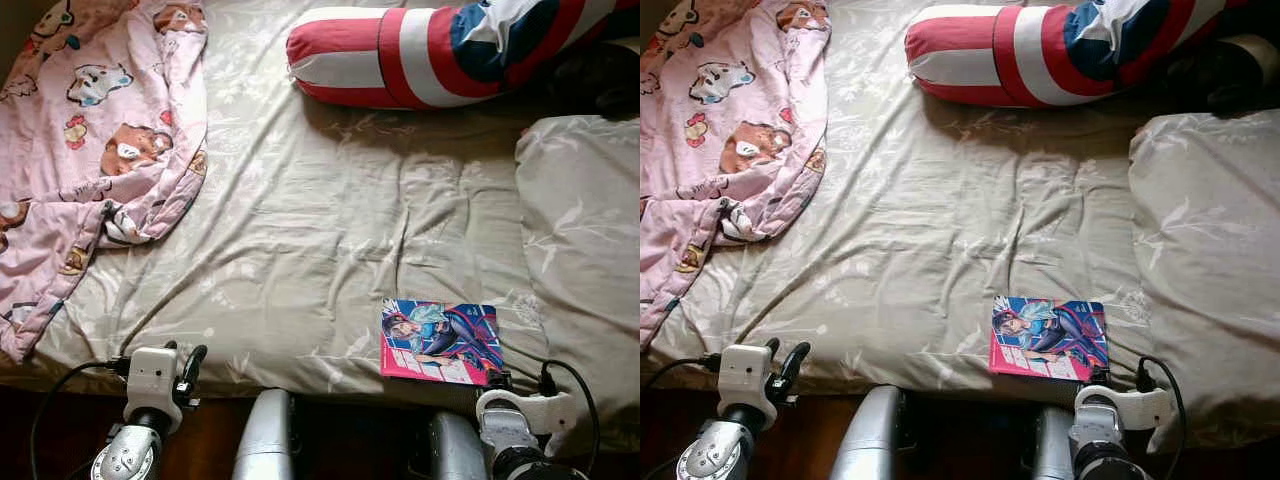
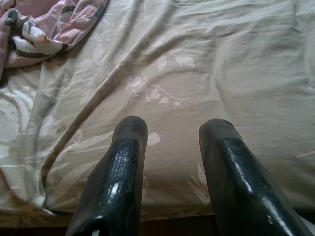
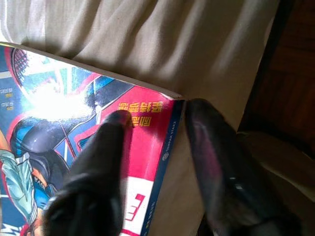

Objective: Clean up the room

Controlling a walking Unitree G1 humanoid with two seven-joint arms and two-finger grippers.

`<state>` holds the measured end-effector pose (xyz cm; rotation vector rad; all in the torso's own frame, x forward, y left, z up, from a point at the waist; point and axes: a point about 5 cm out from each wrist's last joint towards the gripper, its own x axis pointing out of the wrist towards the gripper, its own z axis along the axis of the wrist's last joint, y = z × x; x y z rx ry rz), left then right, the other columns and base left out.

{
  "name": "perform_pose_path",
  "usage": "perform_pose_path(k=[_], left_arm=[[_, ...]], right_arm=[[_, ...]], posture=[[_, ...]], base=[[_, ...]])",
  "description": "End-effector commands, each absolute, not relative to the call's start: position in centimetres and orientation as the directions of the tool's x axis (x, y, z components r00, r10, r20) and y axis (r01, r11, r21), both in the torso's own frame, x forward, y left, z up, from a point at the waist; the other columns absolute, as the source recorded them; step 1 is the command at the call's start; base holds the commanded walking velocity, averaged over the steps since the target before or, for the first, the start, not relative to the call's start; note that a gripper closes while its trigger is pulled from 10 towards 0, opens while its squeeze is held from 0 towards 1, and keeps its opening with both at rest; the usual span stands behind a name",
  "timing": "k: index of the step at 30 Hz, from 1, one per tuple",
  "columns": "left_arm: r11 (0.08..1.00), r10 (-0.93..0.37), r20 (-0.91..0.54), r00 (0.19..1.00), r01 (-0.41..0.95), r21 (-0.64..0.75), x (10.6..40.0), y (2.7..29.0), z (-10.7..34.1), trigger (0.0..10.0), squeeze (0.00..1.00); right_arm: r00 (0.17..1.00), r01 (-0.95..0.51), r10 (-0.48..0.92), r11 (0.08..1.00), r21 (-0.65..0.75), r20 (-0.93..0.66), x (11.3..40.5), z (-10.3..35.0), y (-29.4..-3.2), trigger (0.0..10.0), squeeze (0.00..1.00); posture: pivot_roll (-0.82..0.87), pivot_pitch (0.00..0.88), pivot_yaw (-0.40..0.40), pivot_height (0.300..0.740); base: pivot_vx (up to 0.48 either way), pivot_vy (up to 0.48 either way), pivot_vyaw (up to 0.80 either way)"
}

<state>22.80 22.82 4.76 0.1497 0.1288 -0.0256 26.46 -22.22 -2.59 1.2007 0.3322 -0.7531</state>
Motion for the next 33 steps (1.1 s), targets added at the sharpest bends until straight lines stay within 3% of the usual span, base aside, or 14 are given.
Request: perform_pose_path(k=[1, 5, 10, 13, 15, 29, 31, 33], left_arm=[[0.987, -0.009, -0.190, 0.982, 0.039, 0.157, 22.0, 23.0, 3.6, 10.0, 0.00], [0.987, -0.010, -0.191, 0.982, 0.040, 0.155, 22.1, 23.0, 3.6, 10.0, 0.00], [0.988, -0.009, -0.190, 0.982, 0.038, 0.152, 22.3, 22.9, 3.5, 10.0, 0.00], [0.988, -0.009, -0.190, 0.982, 0.038, 0.150, 22.4, 22.8, 3.5, 10.0, 0.00], [0.989, -0.007, -0.189, 0.982, 0.035, 0.146, 22.5, 22.7, 3.4, 10.0, 0.00], [0.992, 0.000, -0.185, 0.983, 0.024, 0.123, 23.1, 22.1, 2.8, 10.0, 0.00], [0.994, 0.003, -0.177, 0.984, 0.017, 0.111, 23.7, 21.7, 2.7, 10.0, 0.00], [0.994, 0.003, -0.176, 0.984, 0.016, 0.106, 23.8, 21.6, 2.7, 10.0, 0.00]], right_arm=[[0.673, 0.727, -0.342, 0.144, 0.672, -0.656, 25.0, -3.8, -22.0, 10.0, 0.93], [0.662, 0.738, -0.344, 0.146, 0.659, -0.666, 24.6, -4.1, -22.1, 10.0, 0.90], [0.645, 0.753, -0.353, 0.136, 0.644, -0.678, 24.1, -4.4, -22.2, 10.0, 0.71], [0.631, 0.763, -0.363, 0.127, 0.634, -0.686, 23.7, -4.6, -22.4, 10.0, 0.71], [0.625, 0.765, -0.382, 0.128, 0.631, -0.681, 23.2, -4.8, -22.8, 10.0, 0.00], [0.662, 0.741, -0.437, 0.253, 0.623, -0.609, 21.3, -5.4, -23.3, 10.0, 0.00], [0.786, 0.617, -0.368, 0.517, 0.594, -0.497, 22.8, -4.2, -22.4, 10.0, 0.00], [0.821, 0.567, -0.338, 0.579, 0.586, -0.461, 23.4, -3.8, -22.0, 10.0, 0.00]], posture=[[0.26, 0.340, 0.107, 0.651], [0.25, 0.338, 0.106, 0.651], [0.25, 0.336, 0.102, 0.651], [0.24, 0.334, 0.097, 0.651], [0.23, 0.330, 0.091, 0.651], [0.13, 0.312, 0.033, 0.651], [0.12, 0.299, 0.023, 0.651], [0.11, 0.291, 0.020, 0.651]], base=[[0.000, 0.000, 0.00], [0.000, 0.000, 0.00], [0.000, 0.000, 0.00], [0.000, 0.000, 0.00], [0.000, 0.000, 0.00], [0.000, 0.000, 0.00], [0.000, 0.000, 0.00], [0.000, 0.000, 0.00]])
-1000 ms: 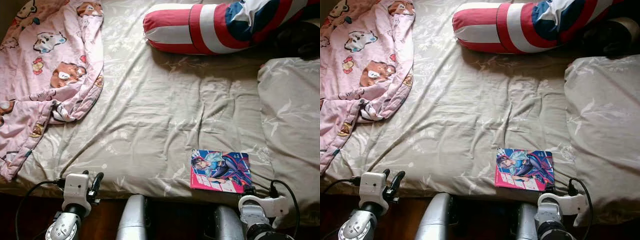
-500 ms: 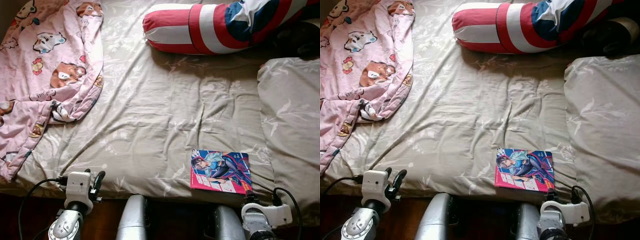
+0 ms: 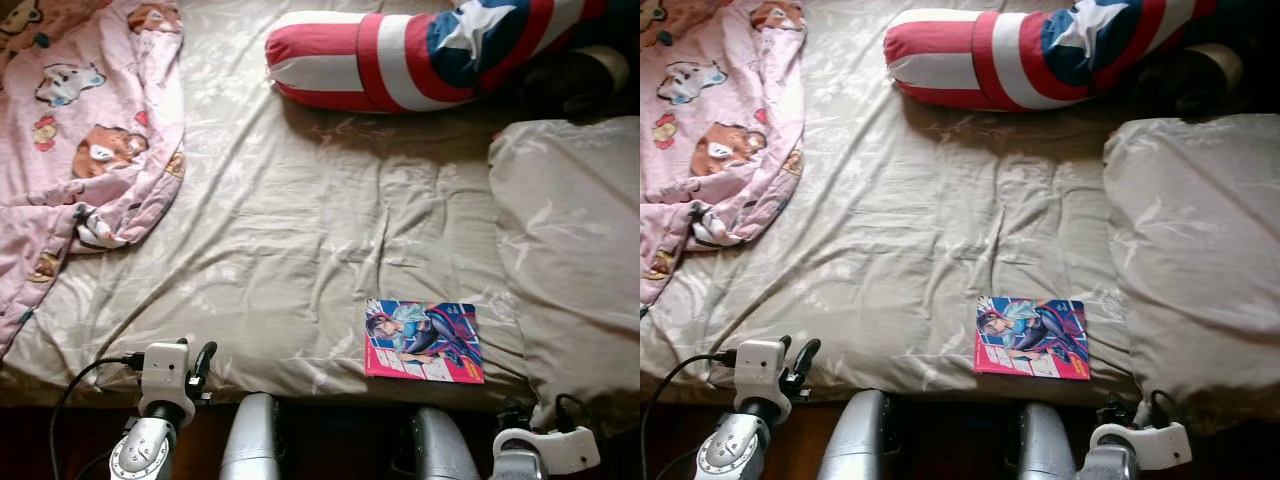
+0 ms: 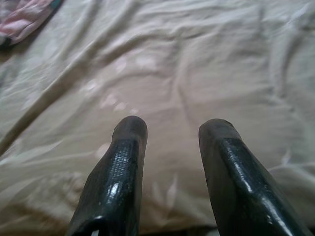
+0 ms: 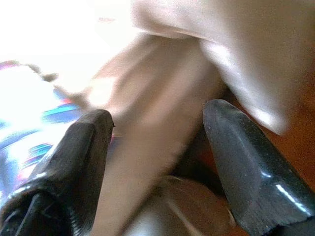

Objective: Clean up the room

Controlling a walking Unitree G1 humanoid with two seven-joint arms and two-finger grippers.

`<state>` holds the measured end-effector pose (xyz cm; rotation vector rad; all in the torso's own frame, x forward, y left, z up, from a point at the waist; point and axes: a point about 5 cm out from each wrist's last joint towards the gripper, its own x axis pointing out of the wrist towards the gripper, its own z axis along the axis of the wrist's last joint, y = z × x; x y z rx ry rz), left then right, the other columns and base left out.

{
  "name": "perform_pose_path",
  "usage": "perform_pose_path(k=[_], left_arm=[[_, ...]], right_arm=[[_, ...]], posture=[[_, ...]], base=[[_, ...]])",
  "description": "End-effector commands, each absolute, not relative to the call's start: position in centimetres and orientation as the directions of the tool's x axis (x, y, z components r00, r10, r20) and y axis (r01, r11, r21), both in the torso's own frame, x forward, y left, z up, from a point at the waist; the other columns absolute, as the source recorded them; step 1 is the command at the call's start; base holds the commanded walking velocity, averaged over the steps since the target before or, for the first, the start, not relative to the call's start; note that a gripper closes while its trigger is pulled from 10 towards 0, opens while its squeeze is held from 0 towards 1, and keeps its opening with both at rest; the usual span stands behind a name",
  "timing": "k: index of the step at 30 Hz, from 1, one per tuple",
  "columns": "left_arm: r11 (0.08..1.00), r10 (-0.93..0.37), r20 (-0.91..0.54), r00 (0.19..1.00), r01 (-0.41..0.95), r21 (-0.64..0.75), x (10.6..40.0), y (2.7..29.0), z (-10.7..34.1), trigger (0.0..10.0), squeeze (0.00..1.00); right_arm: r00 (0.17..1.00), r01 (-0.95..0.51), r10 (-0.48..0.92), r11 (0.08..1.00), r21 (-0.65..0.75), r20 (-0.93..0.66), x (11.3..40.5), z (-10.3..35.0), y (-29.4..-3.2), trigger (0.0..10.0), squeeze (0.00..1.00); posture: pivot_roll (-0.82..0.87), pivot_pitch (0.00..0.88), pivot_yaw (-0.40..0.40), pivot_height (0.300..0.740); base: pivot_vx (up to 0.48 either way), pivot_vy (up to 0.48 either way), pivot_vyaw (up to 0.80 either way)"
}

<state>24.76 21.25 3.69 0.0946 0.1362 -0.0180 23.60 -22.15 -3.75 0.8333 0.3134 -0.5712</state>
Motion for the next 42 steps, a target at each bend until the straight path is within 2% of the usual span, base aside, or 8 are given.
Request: perform_pose_path(k=[1, 2, 4, 9, 13, 26, 30, 42], left_arm=[[0.994, 0.003, -0.175, 0.985, 0.016, 0.104, 24.0, 21.4, 2.7, 10.0, 0.00], [0.995, 0.000, -0.171, 0.985, 0.017, 0.094, 24.3, 21.1, 2.6, 10.0, 0.00], [0.996, -0.002, -0.168, 0.986, 0.017, 0.086, 24.7, 20.8, 2.5, 10.0, 0.00], [0.998, 0.018, -0.161, 0.987, -0.009, 0.056, 25.5, 20.3, 2.4, 10.0, 0.00], [0.999, 0.055, -0.188, 0.981, -0.053, 0.013, 25.7, 20.4, 1.7, 10.0, 0.00], [0.994, 0.096, -0.381, 0.919, -0.105, -0.003, 24.2, 21.4, -2.1, 10.0, 0.00], [0.995, 0.085, -0.472, 0.877, -0.101, -0.008, 23.3, 21.3, -3.5, 10.0, 0.00], [0.996, 0.075, -0.636, 0.768, -0.093, 0.005, 21.0, 20.9, -5.9, 10.0, 0.00]], right_arm=[[0.832, 0.548, -0.326, 0.600, 0.583, -0.448, 23.7, -3.6, -21.9, 10.0, 0.00], [0.900, 0.410, -0.237, 0.745, 0.527, -0.365, 24.9, -2.4, -21.0, 10.0, 0.00], [0.951, 0.268, -0.150, 0.840, 0.471, -0.272, 26.0, -1.0, -20.3, 10.0, 0.00], [0.985, 0.116, -0.059, 0.920, 0.375, -0.161, 27.8, 1.3, -20.1, 10.0, 0.00], [0.983, 0.062, -0.008, 0.956, 0.286, -0.186, 28.5, 1.6, -19.7, 10.0, 0.00], [0.894, 0.176, -0.050, 0.954, 0.245, -0.446, 25.2, -2.8, -19.9, 10.0, 0.00], [0.817, 0.320, -0.088, 0.891, 0.322, -0.570, 22.9, -4.9, -20.3, 10.0, 0.00], [0.716, 0.312, -0.105, 0.933, 0.181, -0.691, 19.8, -6.8, -21.5, 10.0, 0.00]], posture=[[0.11, 0.286, 0.018, 0.651], [0.10, 0.275, 0.011, 0.651], [0.09, 0.258, 0.001, 0.651], [0.07, 0.225, -0.023, 0.651], [0.07, 0.196, -0.034, 0.651], [0.07, 0.158, -0.025, 0.696], [0.08, 0.141, -0.018, 0.725], [0.06, 0.105, -0.014, 0.740]], base=[[0.000, 0.000, 0.00], [0.000, 0.000, 0.00], [0.000, 0.000, 0.00], [0.000, 0.000, 0.00], [0.000, 0.000, 0.00], [0.000, 0.000, 0.00], [0.000, 0.000, 0.00], [0.000, 0.000, 0.00]])
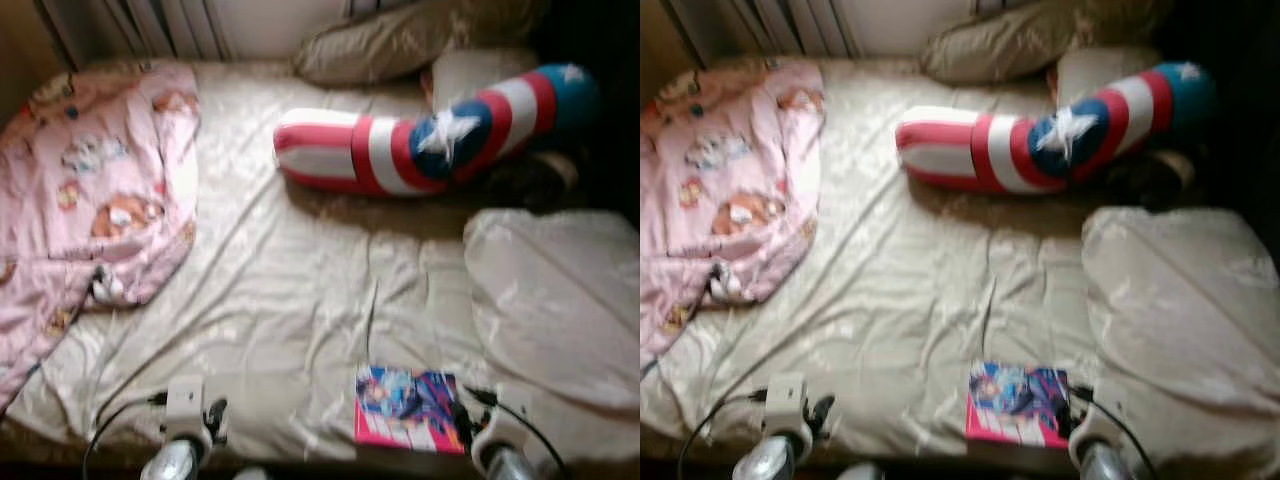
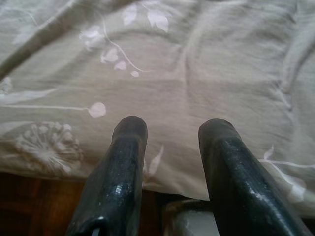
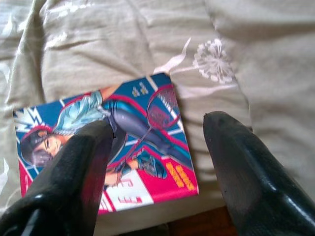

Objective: Clean up the room

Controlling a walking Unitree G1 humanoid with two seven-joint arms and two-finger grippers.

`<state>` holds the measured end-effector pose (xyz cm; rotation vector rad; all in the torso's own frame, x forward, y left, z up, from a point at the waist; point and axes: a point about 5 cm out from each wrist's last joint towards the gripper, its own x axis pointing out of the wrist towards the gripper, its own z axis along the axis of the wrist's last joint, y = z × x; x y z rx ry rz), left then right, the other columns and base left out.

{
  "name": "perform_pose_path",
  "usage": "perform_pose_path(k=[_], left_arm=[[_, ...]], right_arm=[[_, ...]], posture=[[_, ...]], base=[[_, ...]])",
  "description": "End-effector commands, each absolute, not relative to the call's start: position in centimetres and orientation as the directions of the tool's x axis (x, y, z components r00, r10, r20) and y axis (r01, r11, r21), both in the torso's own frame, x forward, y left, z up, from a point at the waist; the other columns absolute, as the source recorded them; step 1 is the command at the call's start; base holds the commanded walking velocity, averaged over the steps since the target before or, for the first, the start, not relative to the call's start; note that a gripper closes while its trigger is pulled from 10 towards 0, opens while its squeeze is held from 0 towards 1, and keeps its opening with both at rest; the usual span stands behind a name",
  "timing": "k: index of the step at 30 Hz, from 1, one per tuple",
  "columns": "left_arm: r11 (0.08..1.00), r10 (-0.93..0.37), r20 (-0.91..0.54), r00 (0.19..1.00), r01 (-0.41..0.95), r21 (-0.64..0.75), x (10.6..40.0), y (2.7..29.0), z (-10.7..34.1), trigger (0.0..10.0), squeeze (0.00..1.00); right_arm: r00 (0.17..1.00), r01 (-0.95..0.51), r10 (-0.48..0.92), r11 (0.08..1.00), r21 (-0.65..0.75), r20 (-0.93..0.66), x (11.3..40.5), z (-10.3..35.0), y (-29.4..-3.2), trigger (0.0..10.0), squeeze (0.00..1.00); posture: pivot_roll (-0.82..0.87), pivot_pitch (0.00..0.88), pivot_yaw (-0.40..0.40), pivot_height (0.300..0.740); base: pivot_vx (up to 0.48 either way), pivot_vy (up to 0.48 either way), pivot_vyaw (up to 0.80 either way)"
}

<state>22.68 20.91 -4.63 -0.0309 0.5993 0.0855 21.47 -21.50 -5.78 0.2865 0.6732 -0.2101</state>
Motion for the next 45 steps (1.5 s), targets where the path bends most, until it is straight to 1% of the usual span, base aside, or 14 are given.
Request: perform_pose_path(k=[1, 3, 7, 16, 20, 22, 27, 31, 45], left_arm=[[0.995, 0.080, -0.661, 0.746, -0.096, 0.012, 20.4, 20.9, -6.4, 10.0, 0.00], [0.994, 0.089, -0.685, 0.724, -0.106, 0.016, 19.7, 20.9, -6.8, 10.0, 0.00], [0.991, 0.107, -0.700, 0.706, -0.135, 0.015, 19.2, 21.0, -7.1, 10.0, 0.00], [0.989, 0.121, -0.700, 0.704, -0.145, 0.025, 19.2, 21.2, -7.1, 10.0, 0.00], [0.989, 0.124, -0.704, 0.699, -0.147, 0.029, 19.1, 21.3, -7.2, 10.0, 0.00], [0.989, 0.126, -0.705, 0.698, -0.146, 0.031, 19.1, 21.3, -7.2, 10.0, 0.00], [0.989, 0.123, -0.706, 0.697, -0.141, 0.033, 19.1, 21.2, -7.2, 10.0, 0.00], [0.990, 0.120, -0.706, 0.698, -0.138, 0.031, 19.3, 21.0, -7.1, 10.0, 0.00], [0.989, 0.124, -0.710, 0.693, -0.143, 0.033, 19.3, 21.1, -7.2, 10.0, 0.00]], right_arm=[[0.707, 0.313, -0.101, 0.932, 0.182, -0.700, 19.7, -7.0, -21.3, 10.0, 0.00], [0.686, 0.293, -0.087, 0.942, 0.165, -0.722, 19.4, -7.3, -21.0, 10.0, 0.00], [0.658, 0.191, -0.037, 0.974, 0.119, -0.752, 19.0, -7.7, -19.9, 10.0, 0.00], [0.648, 0.207, -0.024, 0.967, 0.145, -0.761, 18.9, -8.0, -18.6, 10.0, 0.00], [0.628, 0.185, -0.009, 0.973, 0.138, -0.778, 18.3, -8.3, -18.6, 10.0, 0.00], [0.619, 0.188, -0.012, 0.973, 0.133, -0.786, 17.8, -8.4, -19.1, 10.0, 0.00], [0.605, 0.205, -0.031, 0.972, 0.118, -0.795, 17.4, -8.6, -19.8, 10.0, 0.00], [0.612, 0.201, -0.020, 0.971, 0.130, -0.791, 17.6, -8.5, -19.3, 10.0, 0.00], [0.613, 0.206, -0.019, 0.969, 0.137, -0.790, 17.6, -8.5, -19.3, 10.0, 0.00]], posture=[[0.06, 0.105, -0.014, 0.740], [0.05, 0.099, -0.018, 0.740], [0.06, 0.105, -0.030, 0.740], [0.07, 0.137, -0.025, 0.740], [0.07, 0.141, -0.022, 0.740], [0.07, 0.147, -0.020, 0.740], [0.06, 0.152, -0.017, 0.740], [0.07, 0.159, -0.015, 0.740], [0.07, 0.164, -0.017, 0.740]], base=[[0.000, 0.000, 0.00], [0.000, 0.000, 0.00], [0.000, 0.000, 0.00], [0.000, 0.000, 0.00], [0.000, 0.000, 0.00], [0.000, 0.000, 0.00], [0.000, 0.000, 0.76], [0.000, 0.000, 0.80], [0.000, 0.000, 0.80]])
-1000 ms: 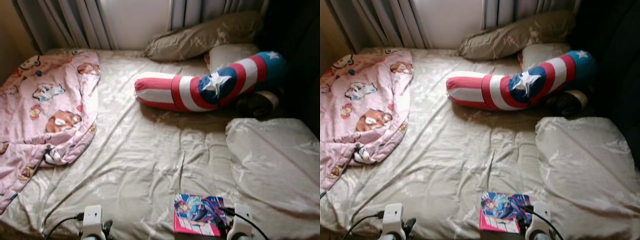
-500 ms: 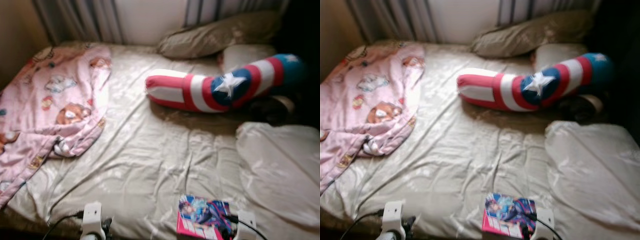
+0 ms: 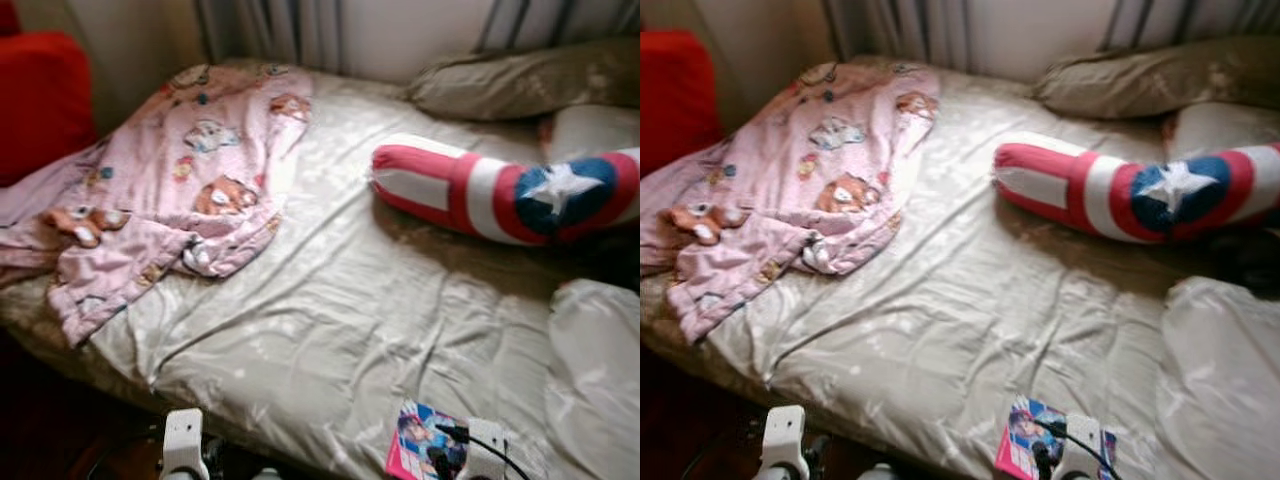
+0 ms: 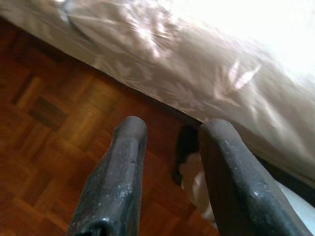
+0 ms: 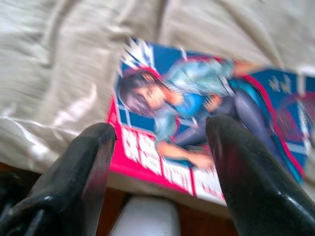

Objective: Clean up the room

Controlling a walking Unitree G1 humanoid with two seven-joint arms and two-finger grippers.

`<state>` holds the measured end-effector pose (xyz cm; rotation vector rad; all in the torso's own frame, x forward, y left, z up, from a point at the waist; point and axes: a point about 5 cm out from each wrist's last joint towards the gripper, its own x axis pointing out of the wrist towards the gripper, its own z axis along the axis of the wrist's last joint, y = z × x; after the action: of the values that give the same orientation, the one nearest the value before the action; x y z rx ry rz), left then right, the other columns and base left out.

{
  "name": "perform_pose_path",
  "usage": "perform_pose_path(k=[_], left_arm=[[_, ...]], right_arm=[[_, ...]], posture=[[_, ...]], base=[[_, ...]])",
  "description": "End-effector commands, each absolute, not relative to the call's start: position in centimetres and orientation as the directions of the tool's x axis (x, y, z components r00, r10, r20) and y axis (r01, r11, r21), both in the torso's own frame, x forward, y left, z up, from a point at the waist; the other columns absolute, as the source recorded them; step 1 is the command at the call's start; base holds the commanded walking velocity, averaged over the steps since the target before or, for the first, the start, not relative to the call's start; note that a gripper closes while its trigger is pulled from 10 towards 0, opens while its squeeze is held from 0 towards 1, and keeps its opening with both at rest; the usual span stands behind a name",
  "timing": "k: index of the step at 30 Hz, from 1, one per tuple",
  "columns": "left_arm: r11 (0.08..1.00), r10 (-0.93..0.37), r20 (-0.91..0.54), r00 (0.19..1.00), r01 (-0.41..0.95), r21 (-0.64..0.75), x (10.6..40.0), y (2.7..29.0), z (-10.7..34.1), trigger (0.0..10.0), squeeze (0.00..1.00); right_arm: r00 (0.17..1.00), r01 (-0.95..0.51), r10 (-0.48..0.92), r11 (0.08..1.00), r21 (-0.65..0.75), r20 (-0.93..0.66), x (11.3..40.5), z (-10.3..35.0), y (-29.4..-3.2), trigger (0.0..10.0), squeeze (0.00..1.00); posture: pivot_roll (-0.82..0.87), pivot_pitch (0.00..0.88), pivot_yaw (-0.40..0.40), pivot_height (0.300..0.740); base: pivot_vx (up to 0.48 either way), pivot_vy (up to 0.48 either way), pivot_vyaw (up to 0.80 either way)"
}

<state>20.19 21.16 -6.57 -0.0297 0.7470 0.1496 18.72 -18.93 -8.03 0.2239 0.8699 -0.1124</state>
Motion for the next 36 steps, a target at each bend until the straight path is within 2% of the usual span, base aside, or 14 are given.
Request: perform_pose_path(k=[1, 9, 15, 36], left_arm=[[0.989, 0.125, -0.710, 0.693, -0.144, 0.034, 19.26, 21.08, -7.18, 10.0, 0.00], [0.989, 0.126, -0.713, 0.690, -0.144, 0.035, 19.16, 21.12, -7.23, 10.0, 0.00], [0.989, 0.126, -0.715, 0.687, -0.143, 0.036, 19.10, 21.07, -7.27, 10.0, 0.00], [0.990, 0.123, -0.724, 0.679, -0.136, 0.041, 18.91, 21.04, -7.40, 10.0, 0.00]], right_arm=[[0.613, 0.207, -0.019, 0.969, 0.137, -0.790, 17.62, -8.53, -19.30, 10.0, 0.00], [0.613, 0.218, -0.023, 0.966, 0.141, -0.790, 17.62, -8.54, -19.28, 10.0, 0.00], [0.610, 0.232, -0.030, 0.962, 0.142, -0.792, 17.57, -8.57, -19.29, 10.0, 0.00], [0.601, 0.254, -0.030, 0.955, 0.155, -0.798, 17.37, -8.71, -19.09, 10.0, 0.00]], posture=[[0.07, 0.171, -0.018, 0.740], [0.07, 0.171, -0.019, 0.740], [0.07, 0.172, -0.019, 0.740], [0.07, 0.169, -0.017, 0.740]], base=[[0.000, 0.000, 0.80], [0.000, 0.000, 0.71], [0.000, 0.000, 0.00], [0.000, 0.267, 0.00]])
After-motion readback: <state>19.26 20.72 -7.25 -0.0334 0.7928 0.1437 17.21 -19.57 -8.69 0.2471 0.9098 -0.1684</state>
